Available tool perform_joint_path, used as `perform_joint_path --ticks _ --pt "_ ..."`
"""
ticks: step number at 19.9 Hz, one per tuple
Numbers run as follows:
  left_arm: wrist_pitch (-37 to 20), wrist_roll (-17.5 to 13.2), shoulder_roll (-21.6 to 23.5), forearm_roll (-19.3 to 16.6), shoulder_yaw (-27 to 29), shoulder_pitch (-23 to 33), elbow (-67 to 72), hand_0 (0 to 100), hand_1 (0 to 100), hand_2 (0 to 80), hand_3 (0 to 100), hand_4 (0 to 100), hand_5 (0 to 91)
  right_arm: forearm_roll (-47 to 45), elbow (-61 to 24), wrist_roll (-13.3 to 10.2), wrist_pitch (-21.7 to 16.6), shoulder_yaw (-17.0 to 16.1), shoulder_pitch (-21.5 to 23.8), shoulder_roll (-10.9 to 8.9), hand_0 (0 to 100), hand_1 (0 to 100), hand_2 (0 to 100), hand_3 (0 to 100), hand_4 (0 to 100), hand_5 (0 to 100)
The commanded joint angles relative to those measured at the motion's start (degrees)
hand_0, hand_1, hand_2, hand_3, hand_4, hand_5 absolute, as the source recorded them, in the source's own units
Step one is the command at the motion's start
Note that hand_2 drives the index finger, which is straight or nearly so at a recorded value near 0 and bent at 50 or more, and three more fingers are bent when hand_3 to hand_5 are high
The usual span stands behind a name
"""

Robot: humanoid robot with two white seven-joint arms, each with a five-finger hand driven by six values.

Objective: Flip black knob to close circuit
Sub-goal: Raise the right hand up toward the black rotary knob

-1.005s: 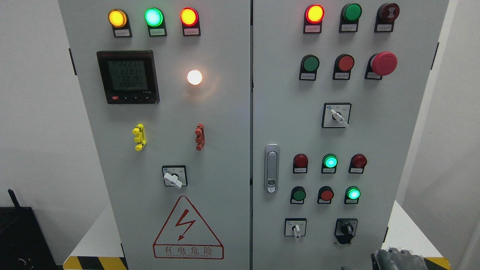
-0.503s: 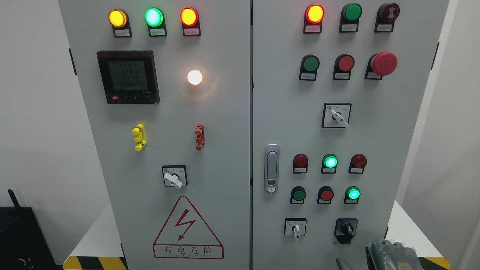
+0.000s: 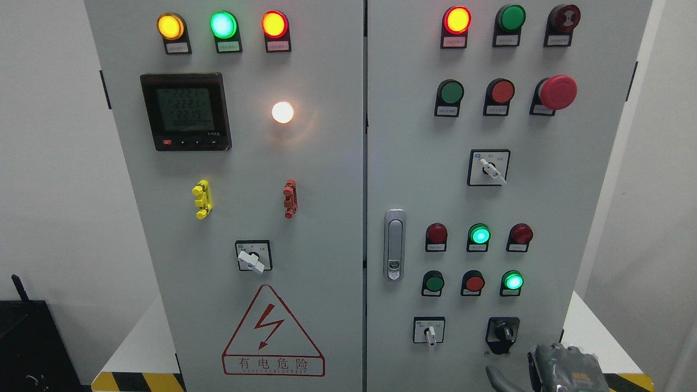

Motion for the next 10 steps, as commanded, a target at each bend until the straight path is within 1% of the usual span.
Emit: perform_joint_path --ticks 1,3,10 --pt "0.00 -0.01 0.06 0.44 0.62 0.00 0.00 0 0 0.0 5 2 0.0 -0.16 3.56 -0.04 0.59 -0.29 -1.79 -0.72 0 0 90 100 83 85" --pt "0.00 -0.01 0.06 0.44 0.62 0.00 0.00 0 0 0.0 5 2 0.0 -0.25 3.56 -0.04 1.47 -0.29 -2.14 -0.72 0 0 90 100 83 85" --pt "0.00 -0.01 -0.02 0.44 0.62 0.00 0.00 0 0 0.0 5 3 0.0 -0.25 4.62 -0.04 2.18 -0.20 -3.64 -0.72 0 0 90 100 83 85"
